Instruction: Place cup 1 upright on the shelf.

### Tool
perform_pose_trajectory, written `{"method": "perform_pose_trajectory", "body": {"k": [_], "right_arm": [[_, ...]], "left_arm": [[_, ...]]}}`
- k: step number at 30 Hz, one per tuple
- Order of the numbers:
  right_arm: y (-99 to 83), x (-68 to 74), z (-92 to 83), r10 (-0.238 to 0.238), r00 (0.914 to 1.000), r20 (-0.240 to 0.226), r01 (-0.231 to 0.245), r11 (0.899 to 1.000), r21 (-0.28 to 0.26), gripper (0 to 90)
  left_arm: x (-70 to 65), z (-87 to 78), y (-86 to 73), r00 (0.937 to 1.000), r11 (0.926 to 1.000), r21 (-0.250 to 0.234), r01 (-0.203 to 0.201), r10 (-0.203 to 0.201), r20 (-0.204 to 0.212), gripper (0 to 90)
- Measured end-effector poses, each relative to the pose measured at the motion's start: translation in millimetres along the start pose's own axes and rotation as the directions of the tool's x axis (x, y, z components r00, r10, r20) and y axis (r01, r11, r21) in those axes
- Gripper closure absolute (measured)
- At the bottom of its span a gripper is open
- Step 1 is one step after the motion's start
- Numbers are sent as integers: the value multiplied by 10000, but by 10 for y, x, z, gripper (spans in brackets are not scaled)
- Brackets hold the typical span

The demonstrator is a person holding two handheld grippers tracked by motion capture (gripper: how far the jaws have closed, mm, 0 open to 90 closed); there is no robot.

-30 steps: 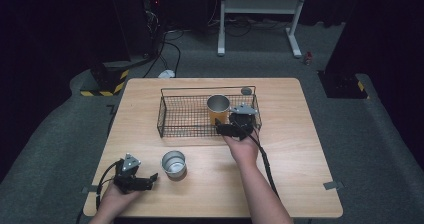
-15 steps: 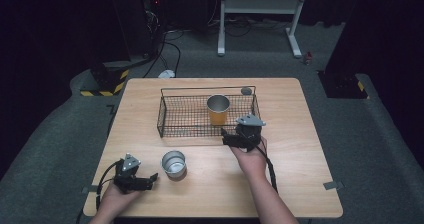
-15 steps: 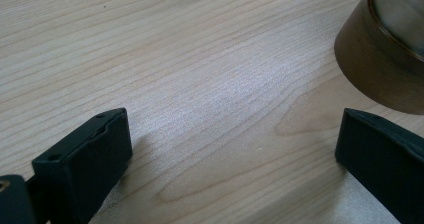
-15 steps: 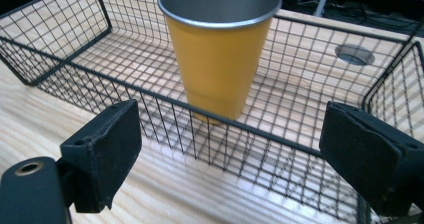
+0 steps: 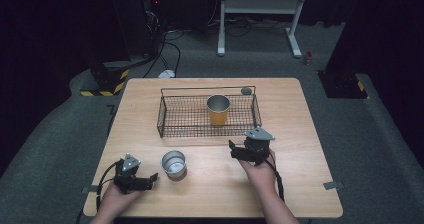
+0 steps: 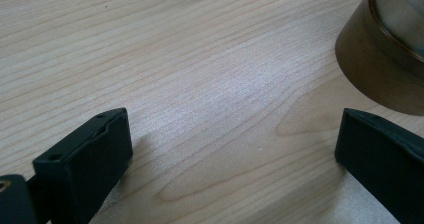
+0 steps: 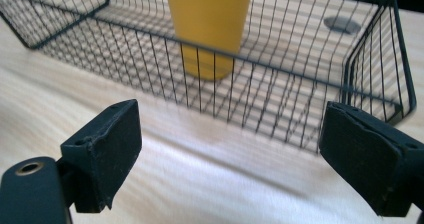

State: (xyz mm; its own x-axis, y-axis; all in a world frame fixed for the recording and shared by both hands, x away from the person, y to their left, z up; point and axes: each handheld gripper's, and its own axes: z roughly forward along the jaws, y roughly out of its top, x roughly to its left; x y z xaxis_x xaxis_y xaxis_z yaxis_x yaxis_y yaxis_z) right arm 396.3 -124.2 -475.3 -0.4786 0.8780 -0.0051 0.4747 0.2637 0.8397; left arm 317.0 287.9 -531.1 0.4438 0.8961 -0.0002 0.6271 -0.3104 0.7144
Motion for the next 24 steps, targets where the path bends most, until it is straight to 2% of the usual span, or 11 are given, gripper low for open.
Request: {"method": "perform_pose_trajectory", "body": {"k": [5, 14, 16, 18, 21, 24], "right_arm": [[-146, -22, -65, -22, 9999, 165, 19, 9997, 224, 103], [-436, -65, -182, -15, 9991, 428, -28, 9949, 1009, 103], [-489, -77, -221, -197, 9985, 514, 138, 9935, 1130, 103], [-542, -87, -249, -294, 9977, 603, 210, 9906, 1354, 103], [-638, -111, -250, -207, 9973, 710, 69, 9819, 1892, 103], [-703, -137, -251, -161, 9973, 718, 1, 9761, 2173, 103]], "left_arm": [[1, -1, 0, 10000, 10000, 9, 7, -7, -8, 23], [5, -4, 0, 10000, 10000, 1, -16, 16, -65, 27], [5, -6, -1, 10000, 10000, -6, 10, -10, -80, 31], [4, -7, -4, 9999, 10000, -51, 50, -50, -93, 37], [6, -12, -6, 9999, 10000, -61, 76, -77, -121, 47], [2, -11, -9, 9998, 9998, -124, 143, -145, -164, 52]]}}
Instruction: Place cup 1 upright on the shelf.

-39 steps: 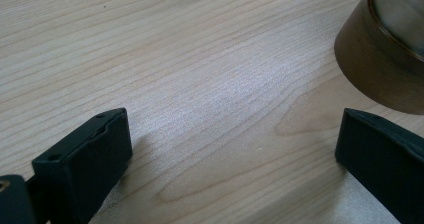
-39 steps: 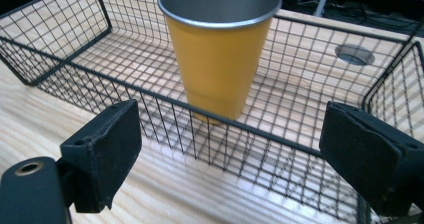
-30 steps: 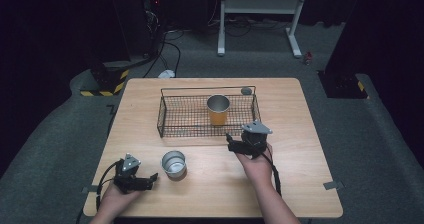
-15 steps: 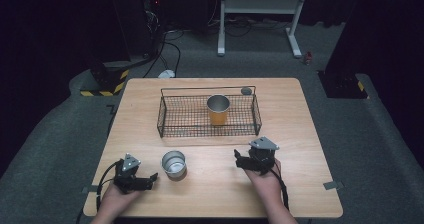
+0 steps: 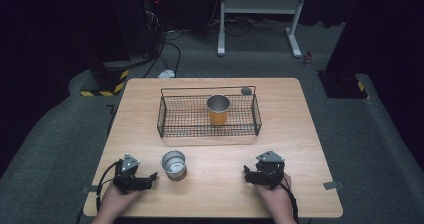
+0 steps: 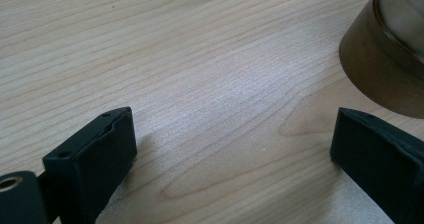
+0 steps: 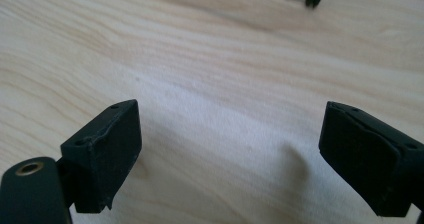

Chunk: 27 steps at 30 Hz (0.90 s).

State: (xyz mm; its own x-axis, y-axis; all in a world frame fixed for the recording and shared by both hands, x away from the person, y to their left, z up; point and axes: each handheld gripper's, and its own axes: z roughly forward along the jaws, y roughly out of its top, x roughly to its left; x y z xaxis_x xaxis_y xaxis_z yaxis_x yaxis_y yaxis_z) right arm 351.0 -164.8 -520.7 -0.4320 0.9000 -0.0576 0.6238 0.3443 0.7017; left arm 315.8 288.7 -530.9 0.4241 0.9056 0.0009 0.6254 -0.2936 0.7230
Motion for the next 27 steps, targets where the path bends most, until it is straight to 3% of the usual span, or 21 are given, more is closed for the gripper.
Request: {"method": "perform_pose_trajectory", "body": {"k": [4, 8, 11, 14, 19, 27], "right_arm": [[-64, -40, 1, 361, 9991, -235, -359, 9993, 92, 103], [-68, -38, 3, 329, 9992, -249, -328, 9995, 43, 106], [-69, -34, -1, 319, 9992, -249, -319, 9995, 40, 113], [-69, -25, -2, 285, 9993, -259, -285, 9996, 3, 122], [-61, -25, 8, 252, 9994, -248, -253, 9997, -19, 124], [-63, -17, 5, 292, 9993, -235, -293, 9996, -25, 128]], "left_arm": [[-7, -2, -2, 10000, 10000, -4, 48, -48, -39, 58], [-9, -6, -4, 9999, 10000, 4, 46, -46, -108, 58], [-14, -4, -11, 9980, 9990, 152, 432, -424, -468, 17], [7, -20, -21, 9966, 9984, 177, 530, -518, -639, 3], [26, -73, 16, 9990, 9977, 529, 421, -411, -201, 24], [65, -268, 85, 9960, 9956, -692, 637, -591, 671, 37]]}}
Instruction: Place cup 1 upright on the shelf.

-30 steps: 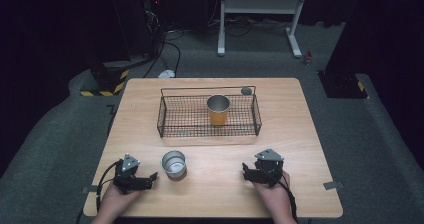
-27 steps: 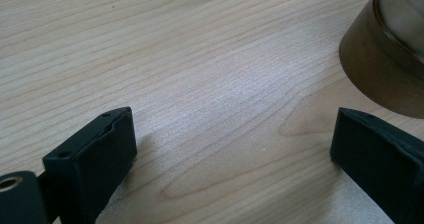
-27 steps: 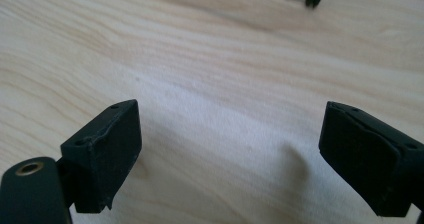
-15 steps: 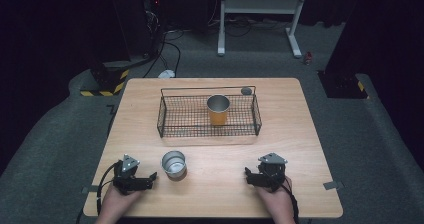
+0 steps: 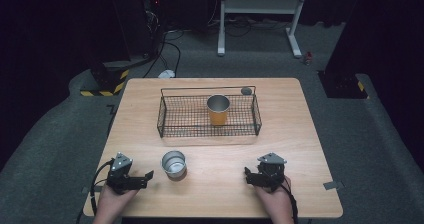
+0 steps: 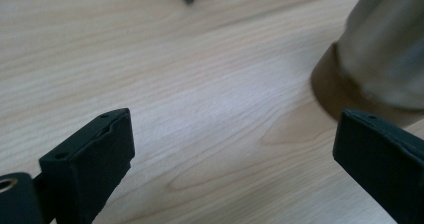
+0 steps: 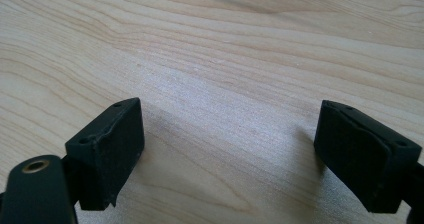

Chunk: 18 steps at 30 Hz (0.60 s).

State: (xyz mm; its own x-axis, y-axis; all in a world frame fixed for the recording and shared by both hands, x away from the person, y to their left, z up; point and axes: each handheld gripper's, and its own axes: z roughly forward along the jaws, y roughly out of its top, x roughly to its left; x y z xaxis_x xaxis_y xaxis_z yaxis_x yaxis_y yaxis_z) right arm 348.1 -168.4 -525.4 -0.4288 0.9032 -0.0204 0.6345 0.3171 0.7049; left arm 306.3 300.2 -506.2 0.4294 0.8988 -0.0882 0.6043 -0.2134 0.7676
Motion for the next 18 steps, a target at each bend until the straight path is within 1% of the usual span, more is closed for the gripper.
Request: {"method": "perform_pose_trajectory", "body": {"k": [1, 4, 6, 9, 11, 14, 16, 17, 18], "right_arm": [[-1, 2, -1, 33, 10000, 0, -33, 10000, 5, 129], [-5, 4, -7, 41, 10000, 1, -41, 10000, 5, 136], [-3, 0, -5, 30, 10000, -28, -30, 10000, 6, 136], [-3, -1, -5, 17, 10000, -32, -17, 10000, 3, 137], [-3, -1, -5, 19, 10000, -32, -19, 10000, 3, 136], [-1, -2, -3, 9, 10000, -39, -9, 10000, 3, 136], [-1, -1, -3, 14, 10000, -37, -14, 10000, 3, 136], [-1, -3, -3, 4, 10000, -40, -4, 10000, 2, 136], [0, -2, -2, 11, 10000, -37, -11, 10000, 0, 136]], "left_arm": [[-4, -12, 5, 9998, 9999, -100, 130, -129, 141, 37], [-2, -32, 12, 9984, 9994, -304, 192, -176, 530, 34], [-14, -40, 13, 9981, 9990, -413, 180, -155, 598, 24], [-37, -77, 39, 9987, 9979, -648, -75, 109, 508, 6], [-67, -113, 61, 9981, 9958, -880, -235, 283, 545, 6], [-123, -130, 84, 9978, 9952, -928, -297, 350, 567, 6], [-170, -138, 110, 9970, 9944, -869, -605, 644, 432, 6], [-187, -140, 116, 9968, 9937, -916, -641, 681, 411, 6], [-205, -147, 129, 9961, 9929, -961, -699, 747, 475, 6]]}}
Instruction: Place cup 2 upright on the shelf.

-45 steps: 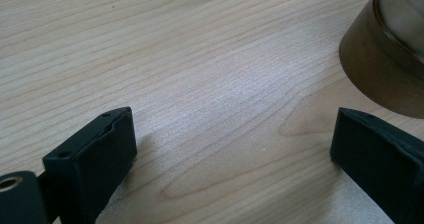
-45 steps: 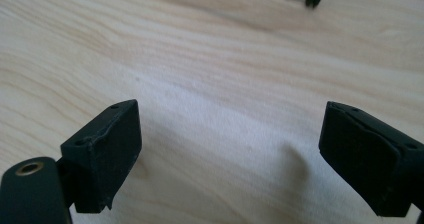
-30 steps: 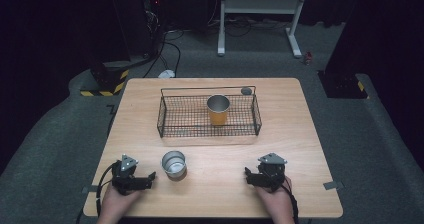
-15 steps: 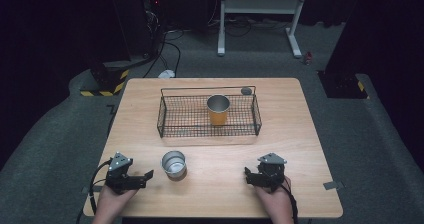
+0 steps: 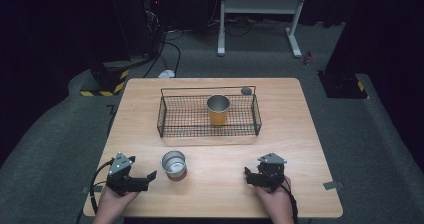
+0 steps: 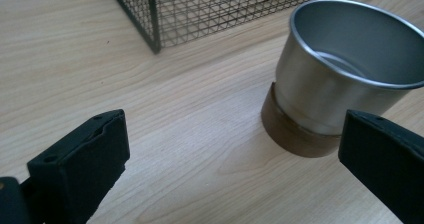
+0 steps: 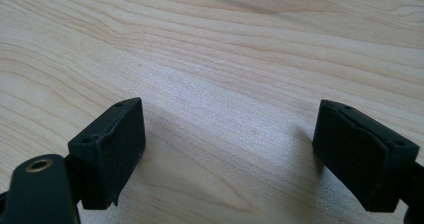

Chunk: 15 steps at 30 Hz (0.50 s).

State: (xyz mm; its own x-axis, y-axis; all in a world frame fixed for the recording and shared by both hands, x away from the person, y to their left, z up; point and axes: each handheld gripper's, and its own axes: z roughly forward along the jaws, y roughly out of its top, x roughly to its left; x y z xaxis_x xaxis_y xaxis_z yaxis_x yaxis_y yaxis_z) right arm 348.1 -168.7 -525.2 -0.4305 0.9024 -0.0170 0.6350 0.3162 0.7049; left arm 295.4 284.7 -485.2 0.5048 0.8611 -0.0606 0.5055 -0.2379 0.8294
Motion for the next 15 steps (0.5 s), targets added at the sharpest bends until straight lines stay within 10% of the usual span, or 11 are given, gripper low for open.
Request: {"method": "perform_pose_trajectory", "body": {"k": [15], "right_arm": [[0, -2, 0, -22, 10000, -1, 22, 10000, -4, 137]], "left_arm": [[-165, -16, 141, 9972, 9987, -507, -4, 42, 750, 2]]}}
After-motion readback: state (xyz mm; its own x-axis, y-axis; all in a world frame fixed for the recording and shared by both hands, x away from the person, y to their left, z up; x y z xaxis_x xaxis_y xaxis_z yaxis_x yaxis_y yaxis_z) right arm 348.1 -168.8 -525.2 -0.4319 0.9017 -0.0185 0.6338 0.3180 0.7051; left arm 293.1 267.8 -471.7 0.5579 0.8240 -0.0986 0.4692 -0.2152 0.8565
